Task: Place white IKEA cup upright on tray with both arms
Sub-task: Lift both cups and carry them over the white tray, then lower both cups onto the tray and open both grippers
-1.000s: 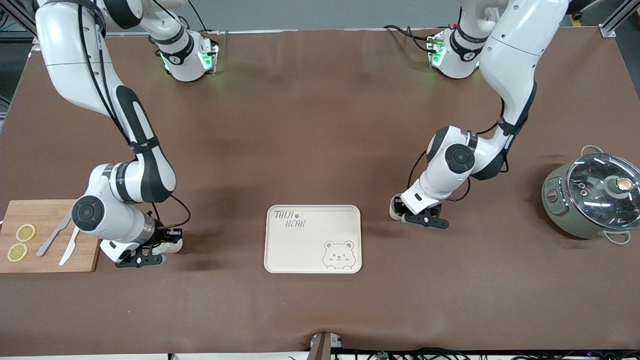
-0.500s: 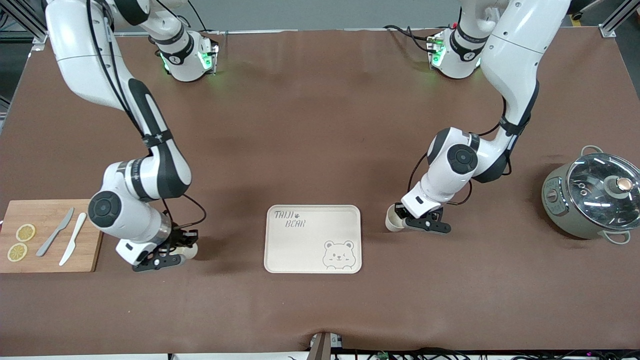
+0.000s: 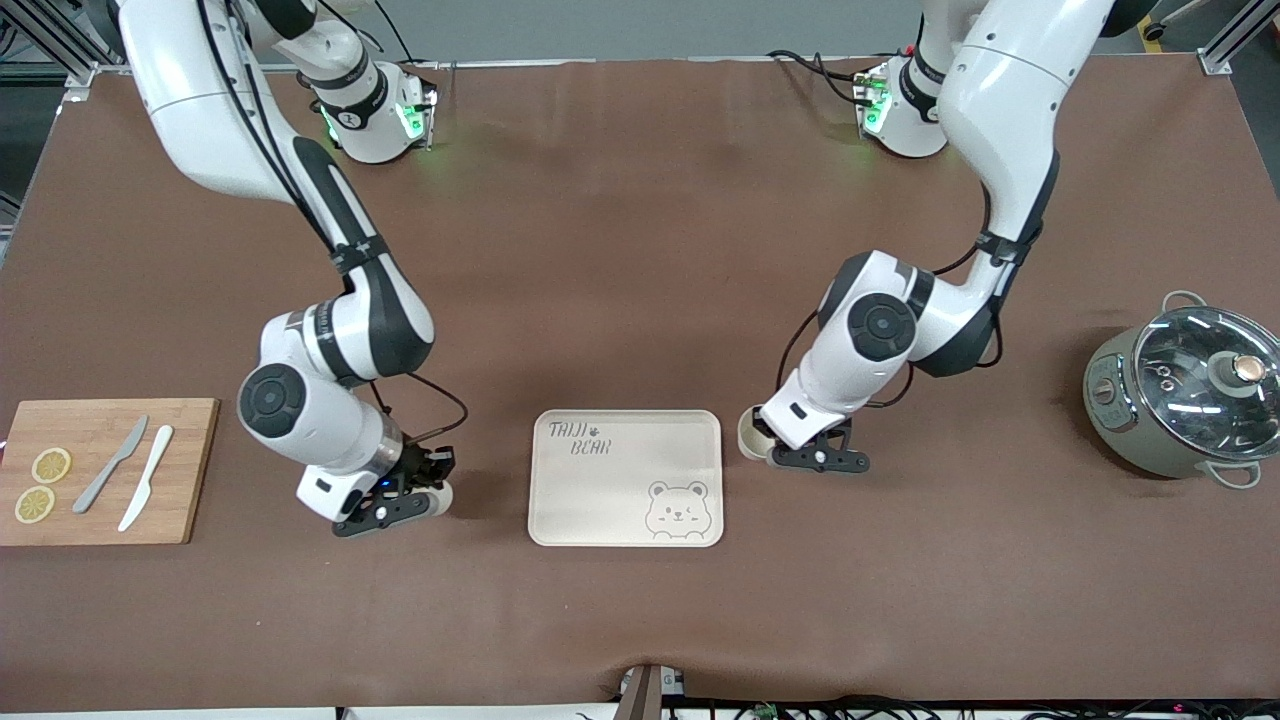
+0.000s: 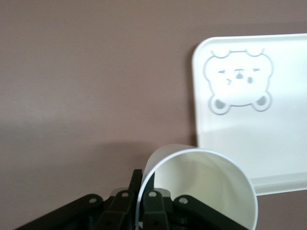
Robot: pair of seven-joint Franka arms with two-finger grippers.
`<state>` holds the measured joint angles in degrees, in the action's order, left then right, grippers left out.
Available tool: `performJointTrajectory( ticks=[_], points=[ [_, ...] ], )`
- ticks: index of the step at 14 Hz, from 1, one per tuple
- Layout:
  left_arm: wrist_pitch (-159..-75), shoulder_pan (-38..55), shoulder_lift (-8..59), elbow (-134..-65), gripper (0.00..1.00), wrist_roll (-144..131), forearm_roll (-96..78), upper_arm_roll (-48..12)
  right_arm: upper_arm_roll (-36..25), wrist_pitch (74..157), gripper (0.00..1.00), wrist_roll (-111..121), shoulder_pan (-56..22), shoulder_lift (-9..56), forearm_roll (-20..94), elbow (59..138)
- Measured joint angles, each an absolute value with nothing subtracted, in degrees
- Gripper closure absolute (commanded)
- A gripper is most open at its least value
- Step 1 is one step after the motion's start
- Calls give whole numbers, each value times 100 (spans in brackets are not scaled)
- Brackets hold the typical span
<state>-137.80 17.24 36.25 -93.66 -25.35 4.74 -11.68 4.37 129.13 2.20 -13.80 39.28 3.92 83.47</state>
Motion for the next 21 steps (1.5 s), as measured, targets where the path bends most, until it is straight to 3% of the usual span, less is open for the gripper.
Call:
performJointTrajectory(
  ticks=[7, 12, 21],
  points=[
    [-13777, 2300, 4403, -8517, 100, -3199, 489, -1001, 442, 12940, 100, 163, -2178, 3928, 392, 8156],
    [-13777, 2730, 4715, -8113, 100, -3451, 489, -651, 437, 13703, 100, 160, -2516, 4188, 388, 8166],
    [-13779, 2775, 4880, -7875, 100, -3488, 489, -612, 427, 13939, 100, 116, -2640, 4538, 180, 8163]
  ],
)
